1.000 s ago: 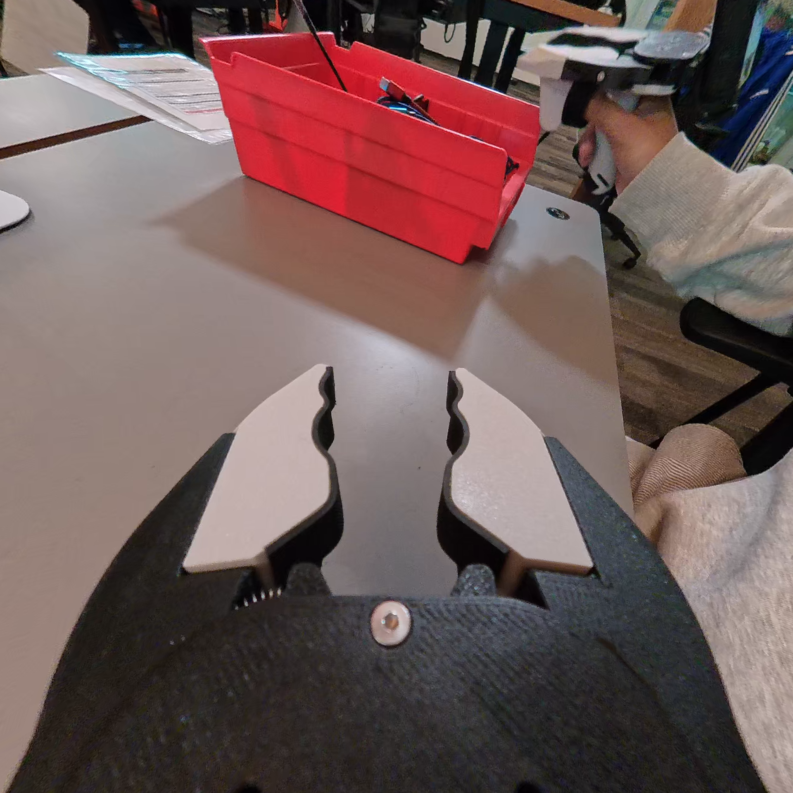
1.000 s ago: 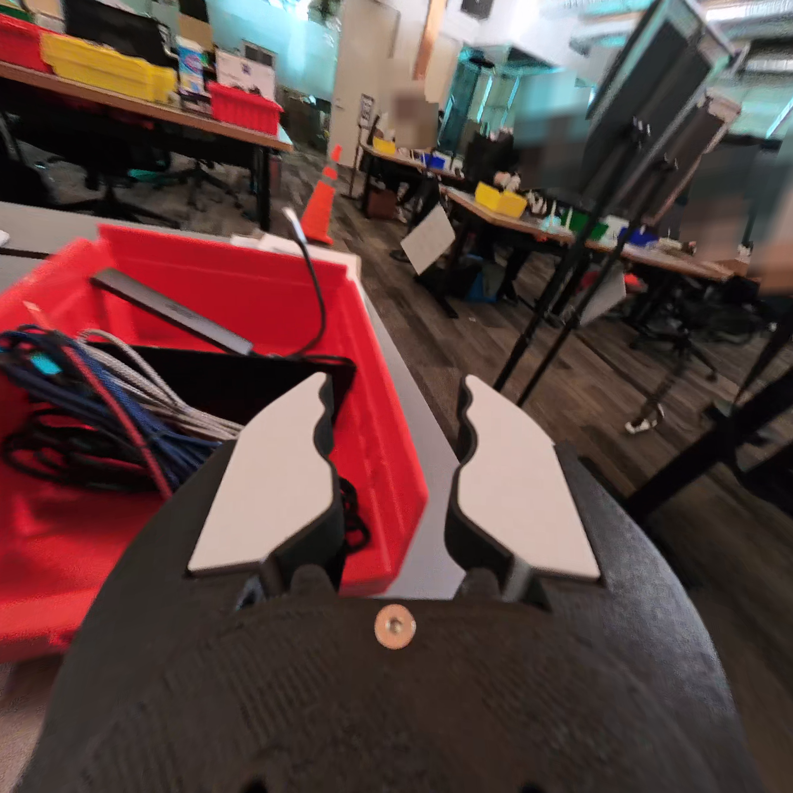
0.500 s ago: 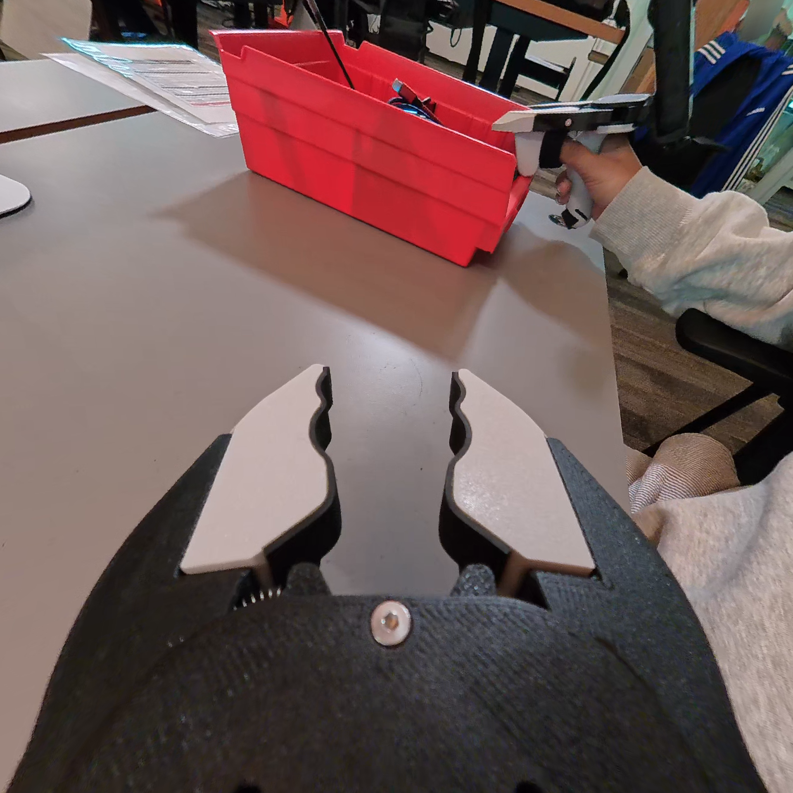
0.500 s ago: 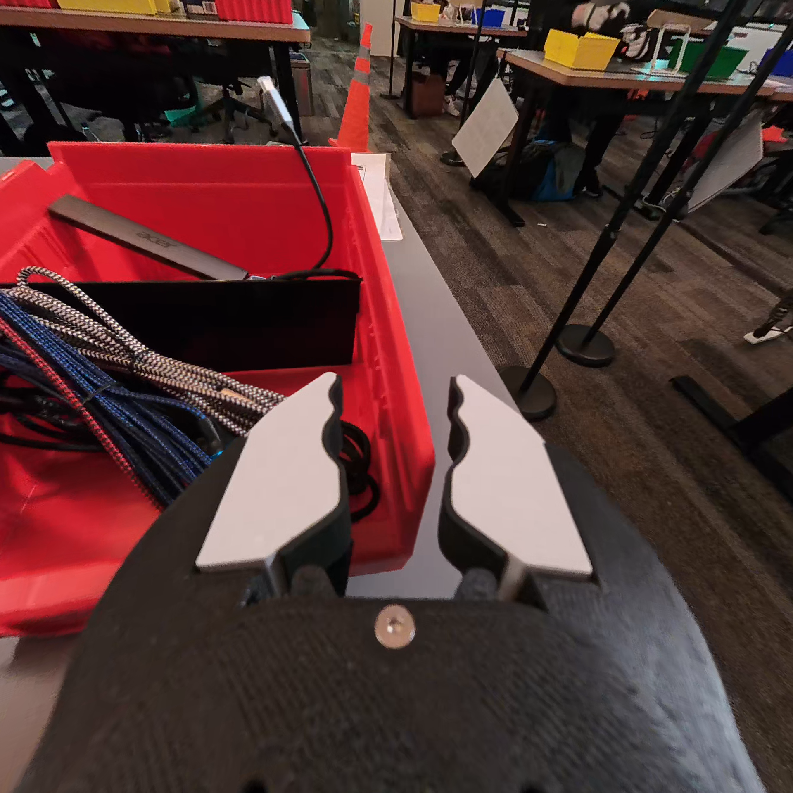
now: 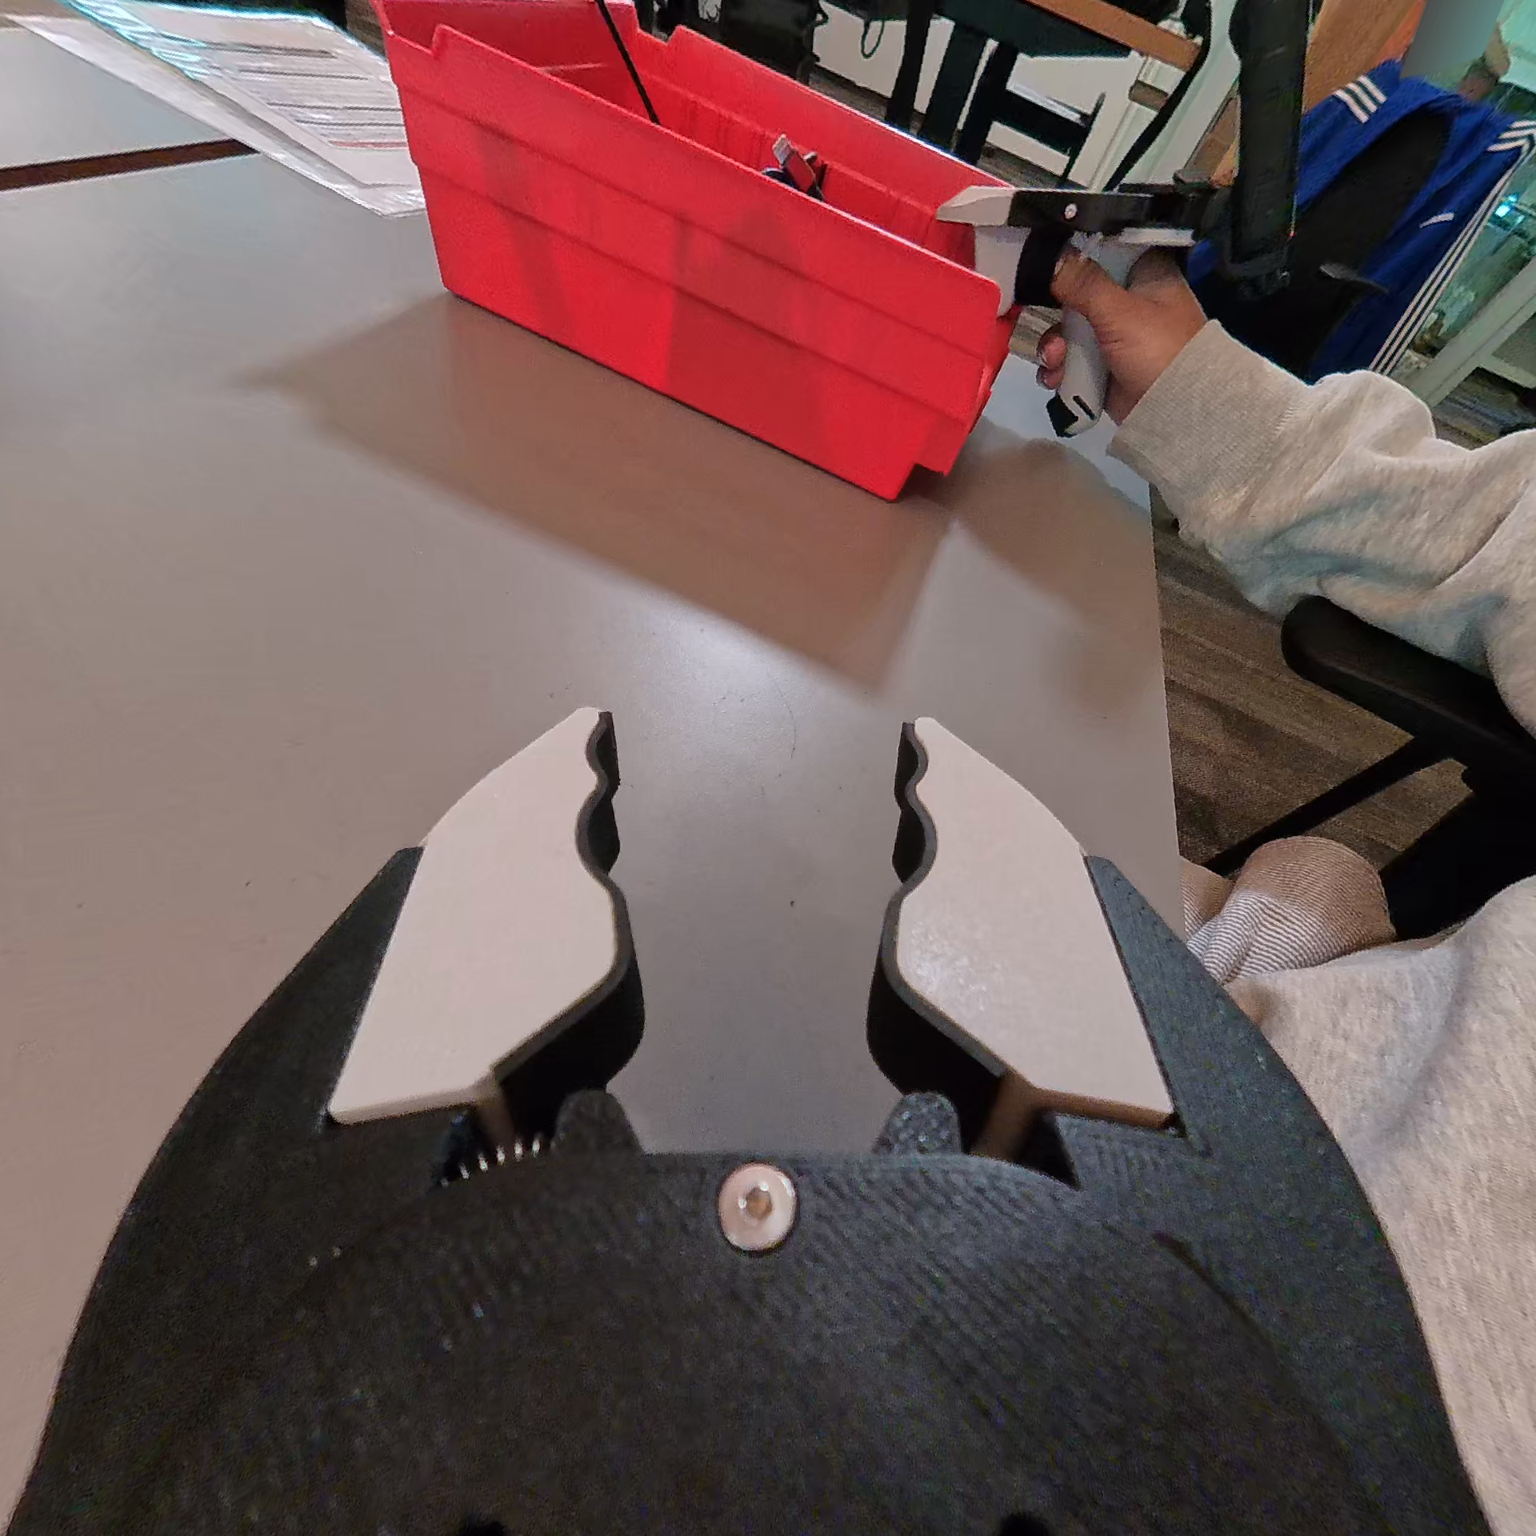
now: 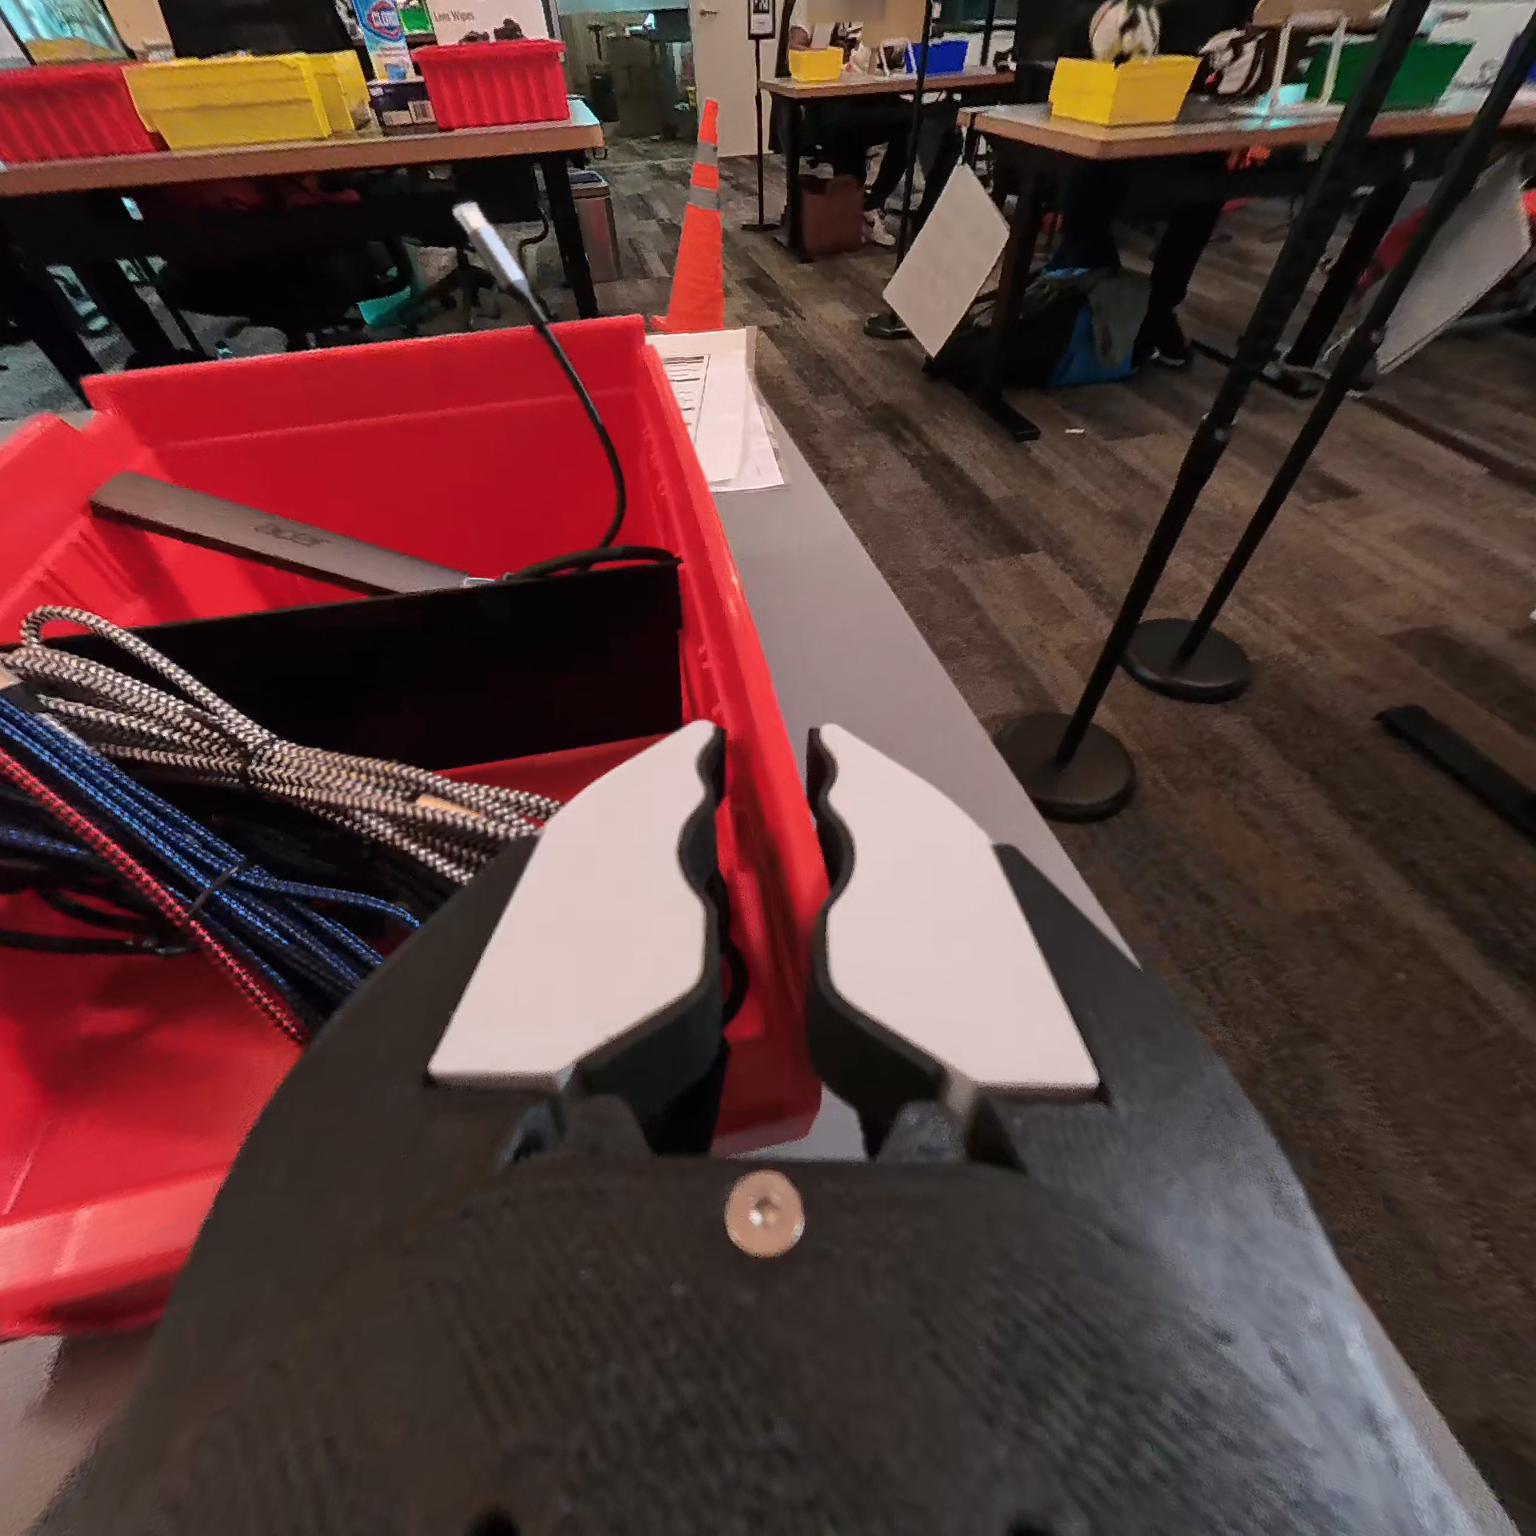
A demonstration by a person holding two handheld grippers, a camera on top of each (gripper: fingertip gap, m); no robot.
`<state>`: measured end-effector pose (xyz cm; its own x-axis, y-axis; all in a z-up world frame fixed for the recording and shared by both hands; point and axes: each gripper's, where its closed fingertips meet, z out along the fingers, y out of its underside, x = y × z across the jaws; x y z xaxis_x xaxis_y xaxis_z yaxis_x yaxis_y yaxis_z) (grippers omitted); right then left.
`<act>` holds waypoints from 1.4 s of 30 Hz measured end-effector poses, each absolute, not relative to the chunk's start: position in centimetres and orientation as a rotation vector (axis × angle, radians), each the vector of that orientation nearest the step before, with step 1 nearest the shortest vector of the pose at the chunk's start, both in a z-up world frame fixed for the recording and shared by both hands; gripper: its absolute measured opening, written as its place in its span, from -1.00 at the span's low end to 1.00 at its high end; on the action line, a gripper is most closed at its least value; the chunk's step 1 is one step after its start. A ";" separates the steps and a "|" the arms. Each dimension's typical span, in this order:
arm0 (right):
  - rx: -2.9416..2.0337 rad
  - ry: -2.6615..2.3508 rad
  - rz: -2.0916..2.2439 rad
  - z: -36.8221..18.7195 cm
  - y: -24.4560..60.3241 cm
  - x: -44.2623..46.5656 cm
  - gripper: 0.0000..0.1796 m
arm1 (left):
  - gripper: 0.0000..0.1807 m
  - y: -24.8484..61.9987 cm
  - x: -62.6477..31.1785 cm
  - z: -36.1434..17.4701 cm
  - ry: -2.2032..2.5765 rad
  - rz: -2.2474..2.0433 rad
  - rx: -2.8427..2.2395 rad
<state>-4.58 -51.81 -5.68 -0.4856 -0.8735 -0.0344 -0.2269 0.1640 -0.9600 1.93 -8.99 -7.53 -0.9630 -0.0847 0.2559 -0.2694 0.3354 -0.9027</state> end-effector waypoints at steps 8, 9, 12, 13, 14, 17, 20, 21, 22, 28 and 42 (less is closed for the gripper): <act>-1.020 1.806 -1.307 -5.7 -51.6 -4.6 -0.85 | -0.26 -9.0 1.9 -7.6 -2.428 1.677 0.330; -1.018 1.803 -1.308 -5.6 -51.6 -4.6 -0.85 | -0.26 -9.0 1.9 -7.7 -2.431 1.675 0.328; -1.016 1.793 -1.317 -5.6 -51.6 -4.7 -0.87 | -0.26 -9.1 1.8 -7.7 -2.439 1.670 0.322; -1.015 1.790 -1.319 -5.6 -51.6 -4.6 -0.87 | -0.26 -9.1 1.8 -7.7 -2.440 1.668 0.321; -1.013 1.788 -1.320 -5.5 -51.6 -4.7 -0.87 | -0.26 -9.1 1.8 -7.8 -2.441 1.667 0.321; -1.010 1.780 -1.321 -5.5 -51.6 -4.7 -0.87 | -0.26 -9.1 1.8 -7.8 -2.437 1.663 0.325; -1.007 1.766 -1.325 -5.4 -51.5 -4.6 -0.88 | -0.27 -9.0 1.9 -7.8 -2.433 1.662 0.332; -1.006 1.762 -1.325 -5.4 -51.5 -4.6 -0.88 | -0.27 -9.0 1.9 -7.8 -2.432 1.662 0.333; -1.005 1.761 -1.322 -5.4 -51.5 -4.6 -0.88 | -0.27 -9.0 1.9 -7.8 -2.433 1.662 0.333; -1.003 1.758 -1.319 -5.4 -51.5 -4.6 -0.88 | -0.27 -9.1 1.8 -7.8 -2.433 1.656 0.333; -1.000 1.745 -1.308 -5.4 -51.4 -4.7 -0.90 | -0.27 -9.1 1.8 -7.9 -2.427 1.643 0.337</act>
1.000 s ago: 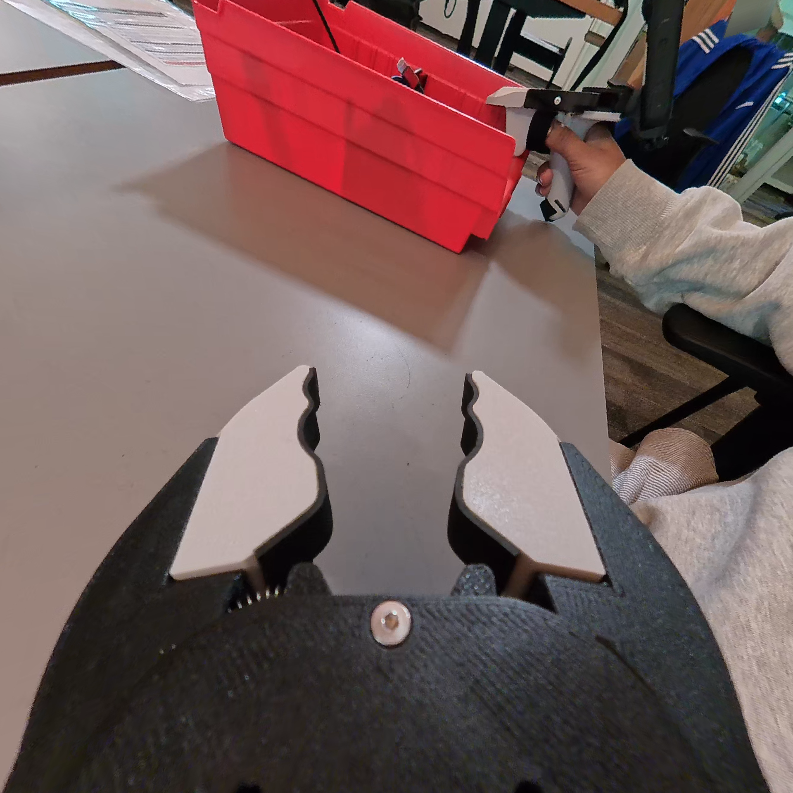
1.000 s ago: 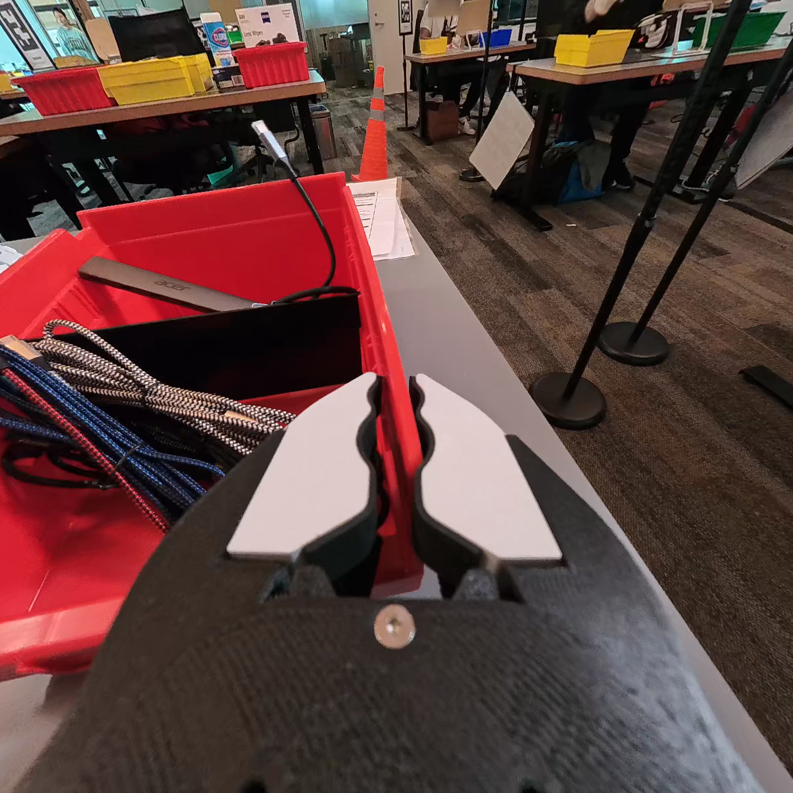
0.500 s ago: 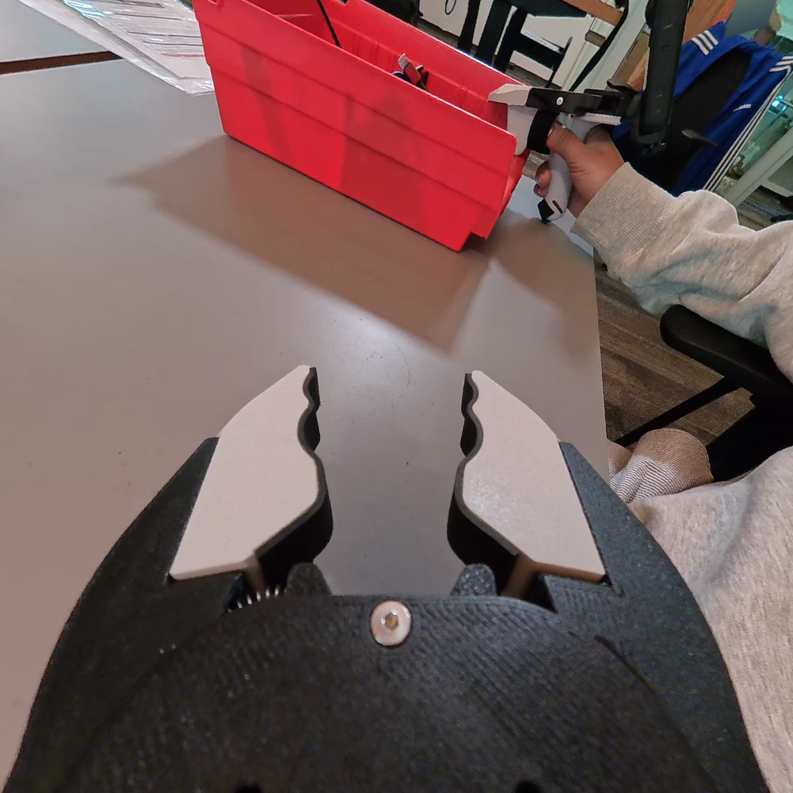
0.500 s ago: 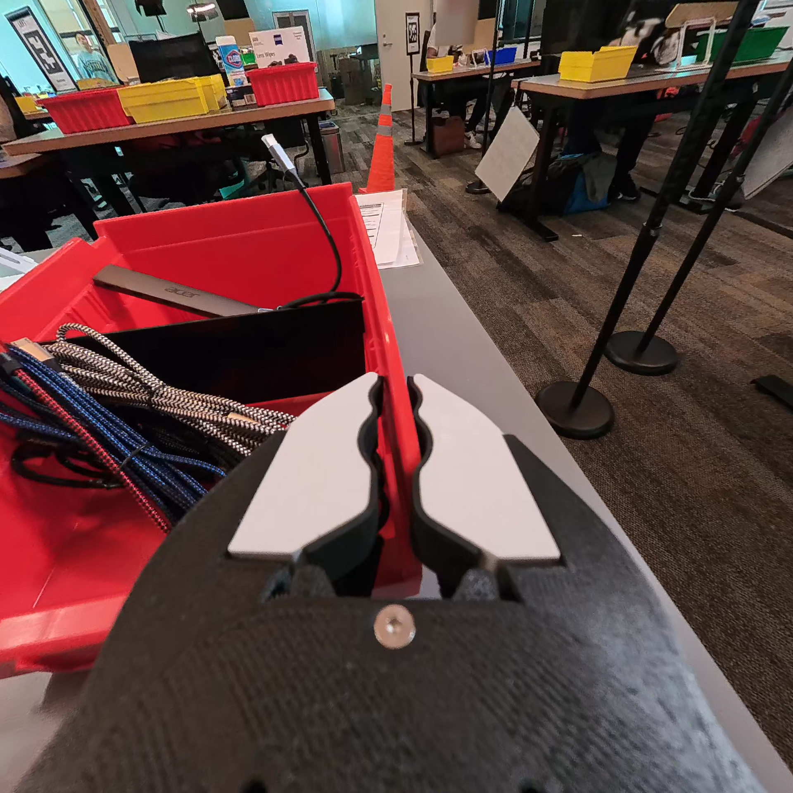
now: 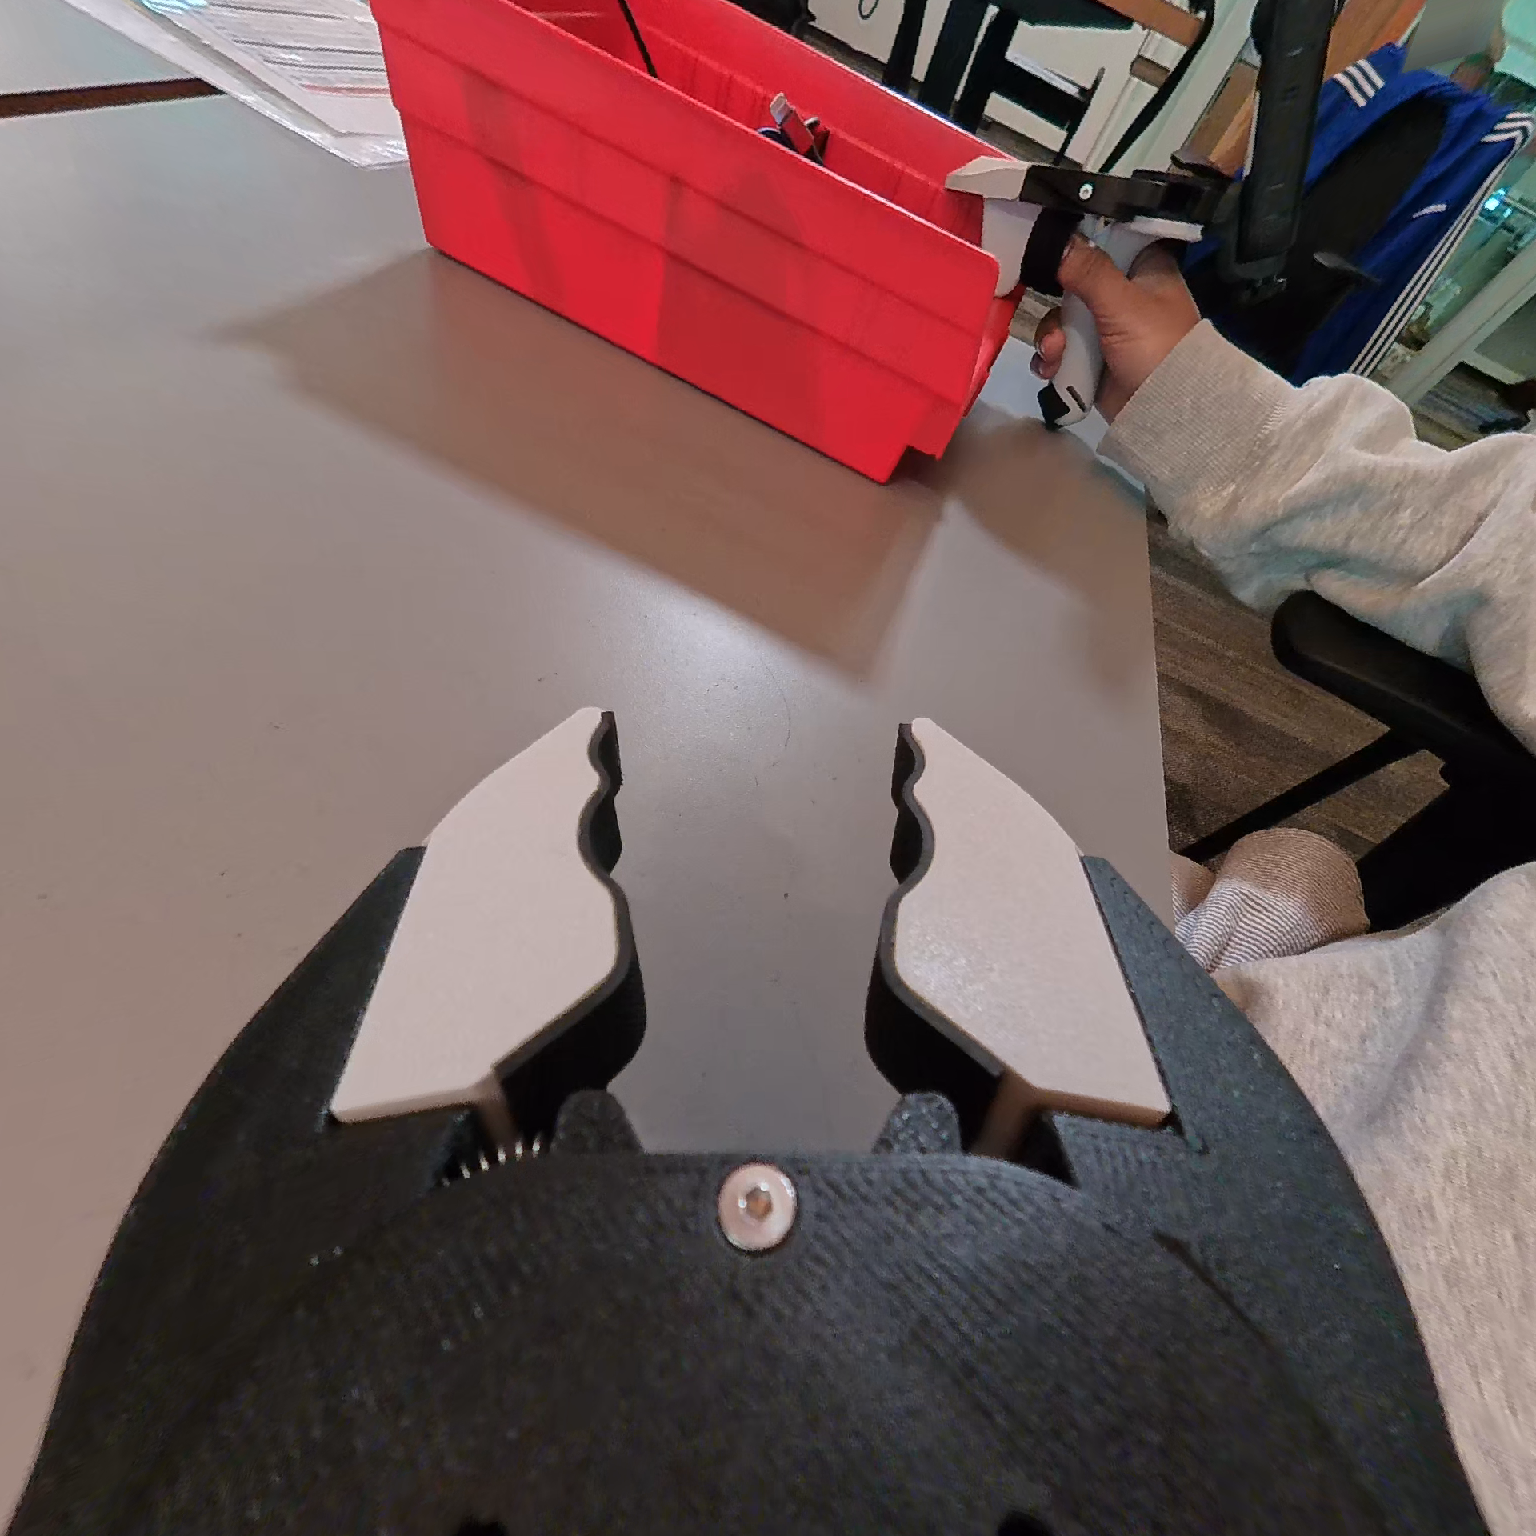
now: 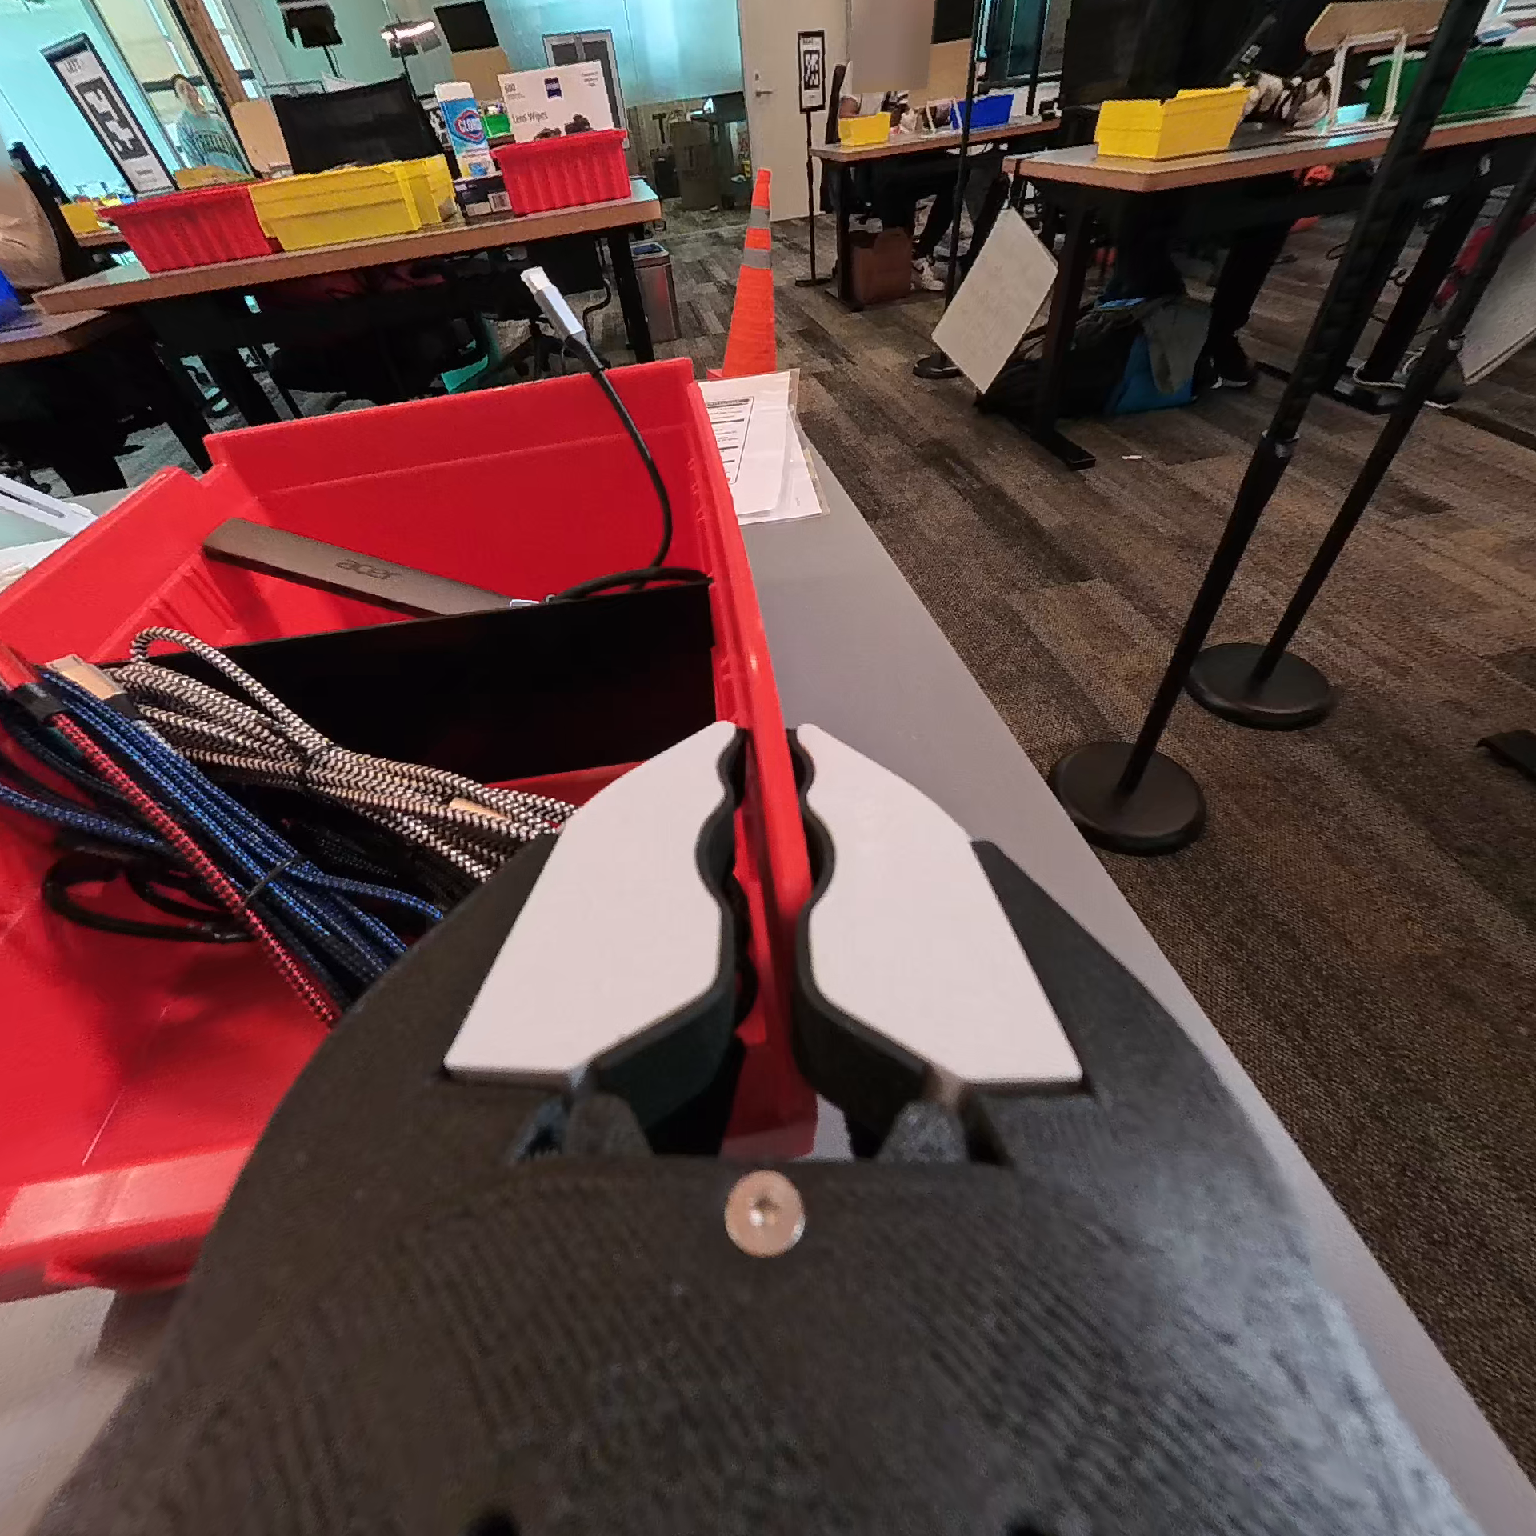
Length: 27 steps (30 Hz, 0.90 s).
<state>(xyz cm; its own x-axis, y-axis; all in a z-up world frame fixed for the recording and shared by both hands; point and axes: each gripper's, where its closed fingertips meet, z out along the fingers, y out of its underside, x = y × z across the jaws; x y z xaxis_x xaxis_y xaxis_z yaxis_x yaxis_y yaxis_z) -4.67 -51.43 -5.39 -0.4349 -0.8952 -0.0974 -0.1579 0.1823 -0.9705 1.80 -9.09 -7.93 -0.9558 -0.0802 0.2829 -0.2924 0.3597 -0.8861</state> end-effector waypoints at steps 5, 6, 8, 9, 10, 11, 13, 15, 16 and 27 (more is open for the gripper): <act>-1.000 1.744 -1.306 -5.4 -51.4 -4.7 -0.91 | -0.27 -9.1 1.8 -8.0 -2.427 1.638 0.336; -0.999 1.745 -1.307 -5.4 -51.4 -4.7 -0.91 | -0.27 -9.1 1.8 -8.0 -2.427 1.638 0.337; -1.000 1.746 -1.309 -5.4 -51.4 -4.7 -0.90 | -0.27 -9.1 1.8 -8.0 -2.426 1.636 0.338; -1.000 1.746 -1.309 -5.4 -51.4 -4.7 -0.91 | -0.27 -9.1 1.8 -8.0 -2.425 1.636 0.339; -0.999 1.746 -1.308 -5.4 -51.4 -4.7 -0.90 | -0.27 -9.1 1.8 -8.0 -2.425 1.635 0.340; -0.999 1.745 -1.308 -5.4 -51.4 -4.7 -0.90 | -0.27 -9.1 1.8 -8.0 -2.425 1.635 0.340; -0.999 1.745 -1.308 -5.4 -51.4 -4.7 -0.90 | -0.27 -9.1 1.8 -8.0 -2.425 1.634 0.340; -0.999 1.745 -1.307 -5.4 -51.4 -4.7 -0.91 | -0.27 -9.1 1.8 -8.0 -2.425 1.632 0.339; -0.999 1.745 -1.306 -5.4 -51.4 -4.7 -0.91 | -0.27 -9.1 1.8 -8.0 -2.424 1.629 0.340; -0.997 1.744 -1.302 -5.4 -51.4 -4.7 -0.91 | -0.27 -9.1 1.8 -8.1 -2.409 1.614 0.352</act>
